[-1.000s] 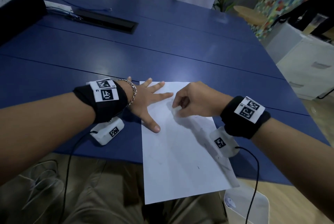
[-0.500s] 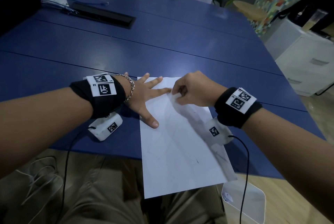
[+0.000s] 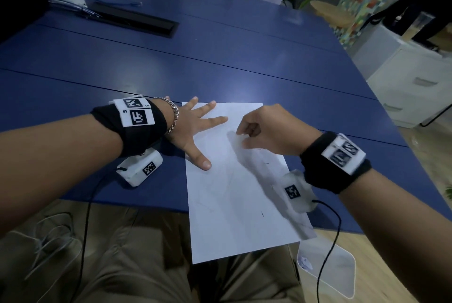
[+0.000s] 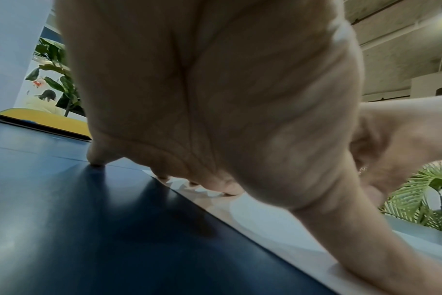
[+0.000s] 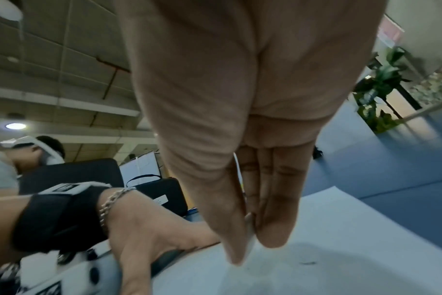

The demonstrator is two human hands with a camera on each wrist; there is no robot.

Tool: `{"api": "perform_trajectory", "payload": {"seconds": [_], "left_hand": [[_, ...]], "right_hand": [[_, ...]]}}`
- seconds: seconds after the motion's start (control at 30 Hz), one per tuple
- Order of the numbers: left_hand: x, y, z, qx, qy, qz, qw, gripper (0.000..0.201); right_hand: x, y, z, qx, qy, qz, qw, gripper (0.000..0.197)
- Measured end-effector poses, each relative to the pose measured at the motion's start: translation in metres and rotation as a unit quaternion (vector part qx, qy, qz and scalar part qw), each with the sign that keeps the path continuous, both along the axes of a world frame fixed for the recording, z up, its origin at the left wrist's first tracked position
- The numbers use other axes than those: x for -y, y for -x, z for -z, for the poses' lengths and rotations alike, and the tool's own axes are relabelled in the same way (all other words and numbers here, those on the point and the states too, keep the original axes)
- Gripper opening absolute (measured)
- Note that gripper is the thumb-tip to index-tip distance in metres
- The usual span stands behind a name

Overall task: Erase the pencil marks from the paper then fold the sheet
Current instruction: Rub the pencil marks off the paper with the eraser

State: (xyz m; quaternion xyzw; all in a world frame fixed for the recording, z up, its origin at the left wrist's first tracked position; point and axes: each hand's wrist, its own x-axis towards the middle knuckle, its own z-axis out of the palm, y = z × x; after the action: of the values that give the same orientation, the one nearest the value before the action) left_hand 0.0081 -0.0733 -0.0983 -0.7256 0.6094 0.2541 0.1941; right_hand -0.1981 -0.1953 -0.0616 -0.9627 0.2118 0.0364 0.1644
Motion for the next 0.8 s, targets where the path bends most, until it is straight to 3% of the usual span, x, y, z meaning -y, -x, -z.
{"api": "perform_trajectory", "payload": {"seconds": [0.2, 0.3, 0.4, 0.5, 0.8], "left_hand": [[-0.003, 0.003, -0.003, 0.017, 0.014, 0.005, 1.0, 0.136], [-0.008, 0.009, -0.006, 0.065, 0.065, 0.054, 0.994, 0.123], [-0.018, 0.014, -0.007, 0.038, 0.051, 0.084, 0.994, 0.111], [-0.026, 0.011, -0.002, 0.001, 0.022, 0.061, 0.998, 0.121], [-0.022, 0.011, 0.0, 0.003, 0.018, 0.039, 0.999, 0.135]], "right_hand": [[-0.016, 0.041, 0.006, -0.043, 0.034, 0.028, 0.998, 0.005], [-0.016, 0.043, 0.011, -0.028, 0.039, 0.033, 0.998, 0.004], [-0.012, 0.042, 0.011, -0.027, 0.029, 0.039, 0.998, 0.007], [-0.005, 0.041, 0.009, -0.025, -0.011, 0.049, 0.998, 0.012], [-0.012, 0.009, 0.004, 0.011, -0.018, 0.006, 1.0, 0.019]]}}
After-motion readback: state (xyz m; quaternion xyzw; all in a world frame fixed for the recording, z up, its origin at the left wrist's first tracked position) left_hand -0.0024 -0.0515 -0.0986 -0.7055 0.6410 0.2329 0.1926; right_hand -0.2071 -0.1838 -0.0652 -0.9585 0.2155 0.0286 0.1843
